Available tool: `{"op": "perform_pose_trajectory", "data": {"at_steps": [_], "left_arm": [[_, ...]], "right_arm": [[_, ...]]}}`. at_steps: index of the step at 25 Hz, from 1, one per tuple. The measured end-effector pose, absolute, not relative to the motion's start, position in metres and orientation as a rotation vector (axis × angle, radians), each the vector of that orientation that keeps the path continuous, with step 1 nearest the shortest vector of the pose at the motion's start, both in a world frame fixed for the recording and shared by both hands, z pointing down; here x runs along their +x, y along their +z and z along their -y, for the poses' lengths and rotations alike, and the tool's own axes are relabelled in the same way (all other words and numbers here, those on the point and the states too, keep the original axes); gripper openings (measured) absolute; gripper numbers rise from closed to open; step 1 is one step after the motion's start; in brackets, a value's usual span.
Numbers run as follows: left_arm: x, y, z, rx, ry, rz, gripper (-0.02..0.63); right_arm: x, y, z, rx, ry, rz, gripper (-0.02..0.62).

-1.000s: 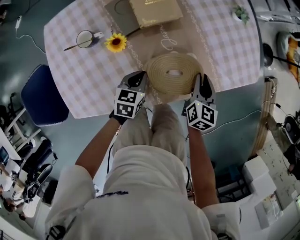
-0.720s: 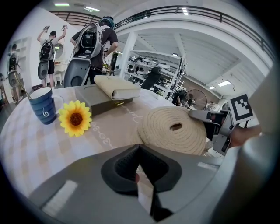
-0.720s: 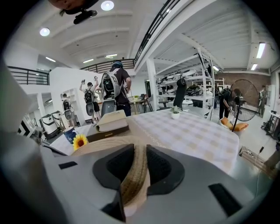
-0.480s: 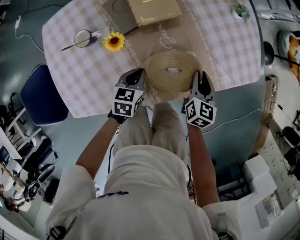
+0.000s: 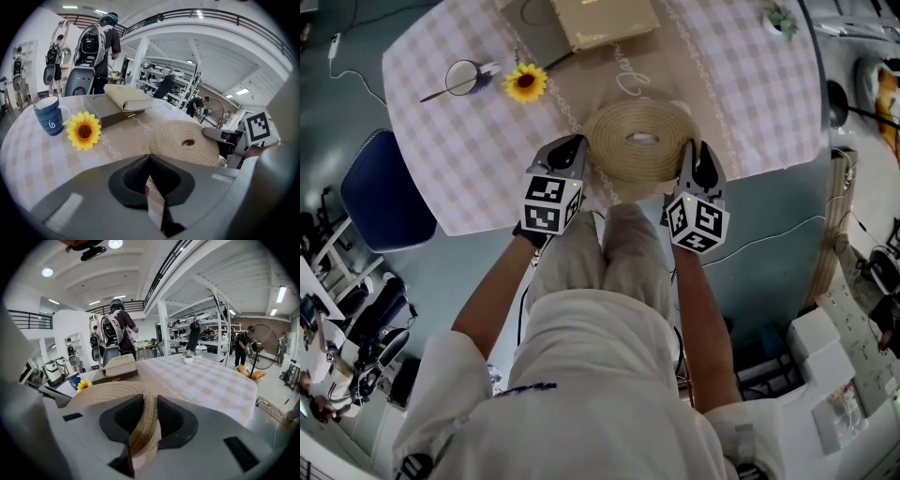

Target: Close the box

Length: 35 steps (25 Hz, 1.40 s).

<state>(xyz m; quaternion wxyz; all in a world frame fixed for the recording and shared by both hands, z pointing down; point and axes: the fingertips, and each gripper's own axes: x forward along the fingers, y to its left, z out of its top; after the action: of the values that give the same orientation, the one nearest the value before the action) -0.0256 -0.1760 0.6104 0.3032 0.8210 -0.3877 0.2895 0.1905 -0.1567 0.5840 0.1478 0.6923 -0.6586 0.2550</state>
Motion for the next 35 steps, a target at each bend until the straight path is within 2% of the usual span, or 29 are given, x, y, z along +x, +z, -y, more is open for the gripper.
{"op": "perform_pose_trajectory", "data": {"at_steps": [24,29,35], "left_arm": [[-0.027,0.603,0.187,2.213,0.780,1.078,0.002],[-0.006,0.575,0.195,2.429,0.815,1.089,0.002],[0.006,0.581,0.190,2.467,0.843,1.041,0.002]], "right_arm": [[0.187,0.607,0.148,1.956,0.779,1.875,0.094],[0.188,0.610,0.149,1.930,0.794,1.891,0.095],[0.187,0.612,0.151,1.917,0.821,1.902,0.095]]}}
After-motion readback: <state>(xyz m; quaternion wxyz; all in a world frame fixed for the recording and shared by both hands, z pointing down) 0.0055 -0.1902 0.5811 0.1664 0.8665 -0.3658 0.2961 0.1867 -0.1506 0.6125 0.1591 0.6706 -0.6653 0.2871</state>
